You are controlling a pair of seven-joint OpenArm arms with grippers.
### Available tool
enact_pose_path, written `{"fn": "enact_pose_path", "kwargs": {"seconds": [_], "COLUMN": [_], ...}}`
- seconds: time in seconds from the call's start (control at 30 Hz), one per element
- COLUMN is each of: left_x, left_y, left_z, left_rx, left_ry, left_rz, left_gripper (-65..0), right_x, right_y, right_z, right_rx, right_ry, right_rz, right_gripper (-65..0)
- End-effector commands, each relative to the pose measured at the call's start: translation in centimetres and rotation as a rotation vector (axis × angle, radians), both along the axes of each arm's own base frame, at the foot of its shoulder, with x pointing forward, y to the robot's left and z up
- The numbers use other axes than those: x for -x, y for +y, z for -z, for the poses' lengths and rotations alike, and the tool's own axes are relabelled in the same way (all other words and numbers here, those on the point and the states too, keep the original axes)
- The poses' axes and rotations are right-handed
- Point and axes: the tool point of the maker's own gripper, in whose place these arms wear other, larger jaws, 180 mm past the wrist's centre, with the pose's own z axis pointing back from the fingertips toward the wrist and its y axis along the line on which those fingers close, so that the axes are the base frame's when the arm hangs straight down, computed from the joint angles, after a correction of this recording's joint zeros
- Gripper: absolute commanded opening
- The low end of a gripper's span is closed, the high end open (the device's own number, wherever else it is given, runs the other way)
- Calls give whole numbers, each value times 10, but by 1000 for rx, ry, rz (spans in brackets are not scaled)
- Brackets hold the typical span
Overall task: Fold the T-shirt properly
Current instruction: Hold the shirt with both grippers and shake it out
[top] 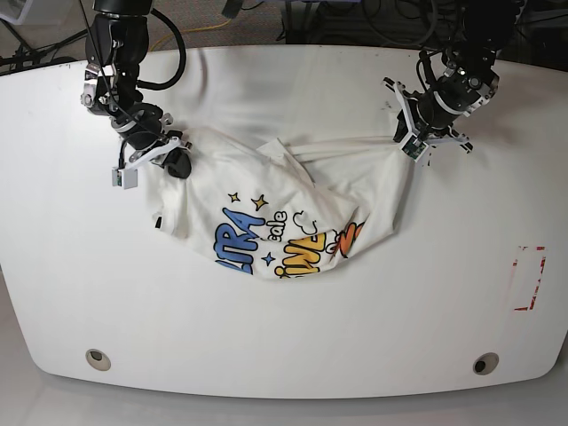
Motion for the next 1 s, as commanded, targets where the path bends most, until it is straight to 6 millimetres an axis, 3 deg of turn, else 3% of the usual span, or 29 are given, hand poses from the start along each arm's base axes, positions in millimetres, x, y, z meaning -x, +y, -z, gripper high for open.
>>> {"fn": "enact_pose_path", "kwargs": {"seconds": [0.0,0.03,0.23,0.37,0.73,0.97], "left_x": [-3,-3,-2,-2,-2,-1], "left_y": [12,12,12,12,12,11], "left_z": [-10,-10,-10,-10,-9,-8], "left_rx": [-47,-46,-46,-46,-47,-46], "left_ry": [-31,-33,-31,-31,-28,-26], "left_rz": [-16,-16,-16,-16,-16,-15], "left_gripper": [-650,-650,-650,-650,-650,-650], "right_x": [-10,-9,0,10,62,72], "right_y": [-12,-10,2,9,39,42], "right_z": [-20,-20,-43,-51,-23,-9], "right_rx": [34,33,43,41,-91,-114], "right_ry": [-71,-73,-129,-140,0,46], "right_rz": [27,24,-3,-4,20,38], "right_gripper": [-615,-591,-285,-178,-171,-201]}}
